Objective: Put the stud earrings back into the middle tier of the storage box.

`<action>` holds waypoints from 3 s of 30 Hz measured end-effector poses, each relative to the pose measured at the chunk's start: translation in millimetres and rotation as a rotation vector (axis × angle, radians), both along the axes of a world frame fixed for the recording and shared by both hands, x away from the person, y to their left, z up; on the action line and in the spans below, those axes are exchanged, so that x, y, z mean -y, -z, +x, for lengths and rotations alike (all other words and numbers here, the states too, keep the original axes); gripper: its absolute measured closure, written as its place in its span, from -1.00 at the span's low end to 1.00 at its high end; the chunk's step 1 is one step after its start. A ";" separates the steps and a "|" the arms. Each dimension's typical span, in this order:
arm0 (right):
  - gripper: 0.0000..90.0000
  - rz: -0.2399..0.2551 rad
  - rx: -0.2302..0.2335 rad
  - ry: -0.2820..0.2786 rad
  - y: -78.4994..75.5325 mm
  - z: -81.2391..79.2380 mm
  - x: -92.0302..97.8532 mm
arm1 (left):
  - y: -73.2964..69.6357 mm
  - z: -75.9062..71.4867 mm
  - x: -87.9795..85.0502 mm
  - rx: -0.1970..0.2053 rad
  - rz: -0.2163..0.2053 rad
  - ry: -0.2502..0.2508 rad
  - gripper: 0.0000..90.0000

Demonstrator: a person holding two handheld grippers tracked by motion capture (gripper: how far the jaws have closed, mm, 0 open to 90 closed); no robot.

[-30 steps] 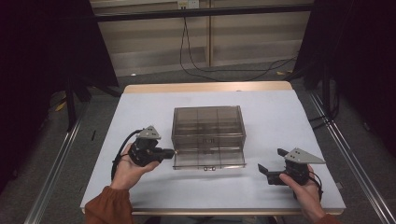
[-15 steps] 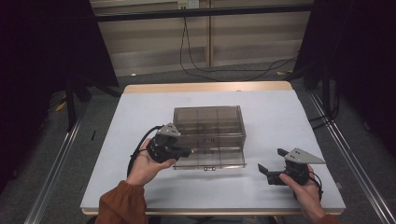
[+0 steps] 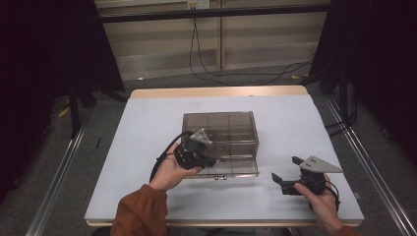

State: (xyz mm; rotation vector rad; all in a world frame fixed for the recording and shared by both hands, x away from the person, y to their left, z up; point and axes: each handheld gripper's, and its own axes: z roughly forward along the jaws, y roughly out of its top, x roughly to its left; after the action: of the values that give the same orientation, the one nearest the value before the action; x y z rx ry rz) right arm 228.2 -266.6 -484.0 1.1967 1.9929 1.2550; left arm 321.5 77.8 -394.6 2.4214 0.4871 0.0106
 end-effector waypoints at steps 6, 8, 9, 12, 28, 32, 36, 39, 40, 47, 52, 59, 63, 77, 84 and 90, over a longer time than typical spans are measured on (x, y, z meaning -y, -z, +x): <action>-0.93 -0.001 0.001 0.002 0.0 -0.1 -0.1 | 3.9 2.0 10.6 -0.002 0.068 0.036 0.94; -0.93 -0.001 0.001 -0.002 0.1 0.0 -0.1 | 3.7 3.1 16.5 -0.002 0.091 0.037 0.94; -0.93 -0.001 0.001 -0.002 0.1 0.0 -0.1 | 3.7 3.1 16.5 -0.002 0.091 0.037 0.94; -0.93 -0.003 0.002 -0.001 0.0 -0.1 -0.3 | 1.6 4.7 24.6 -0.005 0.146 0.065 0.94; -0.93 -0.004 0.004 -0.011 0.1 0.1 -0.3 | 15.9 14.5 45.3 -0.014 0.309 0.058 0.94; -0.93 -0.005 0.004 -0.010 0.1 0.1 -0.5 | 17.2 17.2 46.0 -0.016 0.333 0.066 0.94; -0.93 -0.006 0.005 -0.008 0.1 0.0 -0.3 | 16.7 18.1 45.7 -0.020 0.333 0.063 0.92; -0.93 -0.005 0.005 -0.011 0.1 0.1 -0.4 | 15.8 17.7 44.8 -0.025 0.312 0.051 0.88; -0.93 -0.005 0.004 -0.011 0.1 0.1 -0.4 | 14.8 17.5 44.3 -0.028 0.301 0.050 0.87; -0.93 -0.004 0.006 -0.006 0.0 -0.1 -0.2 | 7.4 14.5 33.5 -0.015 0.233 0.038 0.82; -0.93 0.000 0.002 -0.007 0.0 0.0 -0.1 | -0.5 11.3 16.6 -0.002 0.145 0.004 0.84; -0.93 0.000 -0.002 0.001 -0.1 -0.2 -0.1 | -8.3 5.9 -13.7 0.017 0.068 -0.021 0.92; -0.93 0.001 0.000 -0.002 -0.1 0.0 0.2 | -5.8 0.3 -30.7 0.007 0.015 -0.034 0.94; -0.93 0.001 -0.003 0.004 0.0 -0.1 0.0 | 8.1 -17.5 -80.6 0.026 -0.062 -0.143 0.79; -0.93 0.001 -0.001 -0.002 0.1 0.3 0.0 | 18.0 -23.4 -107.4 0.017 -0.071 -0.205 0.70; -0.93 -0.001 -0.002 -0.004 0.2 0.5 -0.1 | 26.4 -25.4 -127.8 0.000 -0.061 -0.250 0.70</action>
State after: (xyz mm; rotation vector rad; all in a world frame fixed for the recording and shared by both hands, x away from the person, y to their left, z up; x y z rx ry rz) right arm 228.7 -266.5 -484.2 1.1945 1.9976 1.2549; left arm 296.2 205.7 -421.0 2.2864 0.7761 0.1014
